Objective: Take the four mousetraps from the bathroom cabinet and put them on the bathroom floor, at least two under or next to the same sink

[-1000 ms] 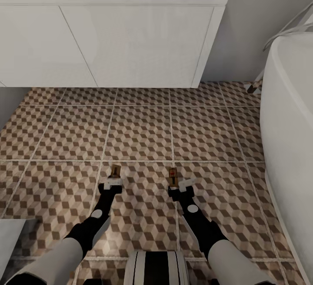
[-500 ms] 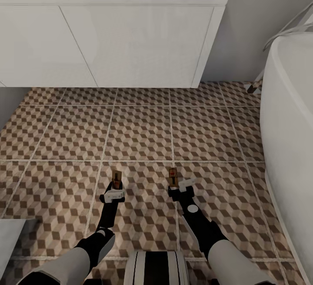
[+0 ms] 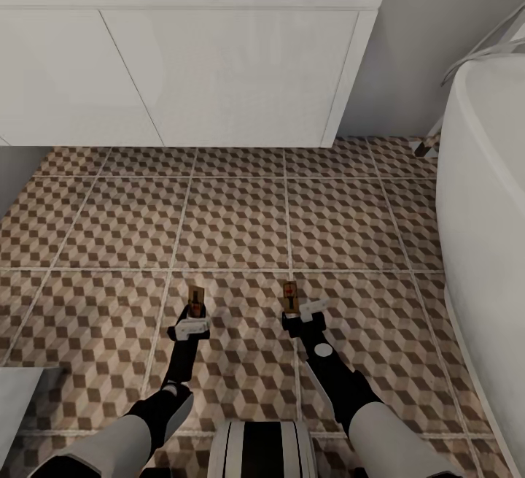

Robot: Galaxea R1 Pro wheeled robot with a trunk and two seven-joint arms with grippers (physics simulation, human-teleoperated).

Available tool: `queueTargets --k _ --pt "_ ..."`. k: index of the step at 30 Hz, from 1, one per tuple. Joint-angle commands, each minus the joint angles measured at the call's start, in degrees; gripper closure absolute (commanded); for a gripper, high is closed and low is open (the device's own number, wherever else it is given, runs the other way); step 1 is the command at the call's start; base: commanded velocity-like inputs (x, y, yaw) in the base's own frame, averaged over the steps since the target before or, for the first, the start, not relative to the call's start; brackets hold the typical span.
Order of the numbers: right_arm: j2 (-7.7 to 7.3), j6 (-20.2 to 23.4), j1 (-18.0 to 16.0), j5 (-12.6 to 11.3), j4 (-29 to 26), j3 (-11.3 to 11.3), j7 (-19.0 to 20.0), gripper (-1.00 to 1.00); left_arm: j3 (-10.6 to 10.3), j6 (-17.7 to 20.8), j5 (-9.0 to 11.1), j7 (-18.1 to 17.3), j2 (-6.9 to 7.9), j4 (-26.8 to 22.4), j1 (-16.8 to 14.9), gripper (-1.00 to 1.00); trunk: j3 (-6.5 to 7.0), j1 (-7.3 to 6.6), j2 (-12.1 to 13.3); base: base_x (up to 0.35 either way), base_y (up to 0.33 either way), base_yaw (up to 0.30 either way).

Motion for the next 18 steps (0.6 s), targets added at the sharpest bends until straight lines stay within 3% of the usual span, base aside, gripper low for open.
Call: queueTargets --k 1,5,7,11,18 --pt "-0.01 -0.1 0.0 0.3 0.0 0.2 -0.3 1.0 -0.5 0.6 0.4 0.3 0.01 -0.2 0.0 1.0 -0.03 -0.01 0.0 0.0 0.0 0.0" --pt "-0.01 -0.1 0.0 0.3 0.0 0.2 -0.3 1.0 -0.4 9.0 0.4 0.2 0.1 -4.0 0.0 1.0 -0.03 -0.01 0.0 0.0 0.0 0.0" --pt "-0.01 -0.1 0.0 0.3 0.0 0.2 -0.3 1.0 -0.3 16.0 0.5 0.1 0.86 -9.0 0.0 1.0 -0.03 -0.01 0.0 0.0 0.0 0.0" --pt "-0.01 -0.1 0.0 0.3 0.0 0.2 -0.3 1.0 -0.3 23.8 0.5 0.1 2.02 -16.4 0.0 1.0 -0.03 -0.01 0.0 0.0 0.0 0.0" --pt "-0.01 -0.1 0.0 0.3 0.0 0.2 -0.3 1.0 -0.5 27.1 0.5 0.2 2.55 -20.8 0.0 1.0 -0.03 -0.01 0.0 0.0 0.0 0.0"
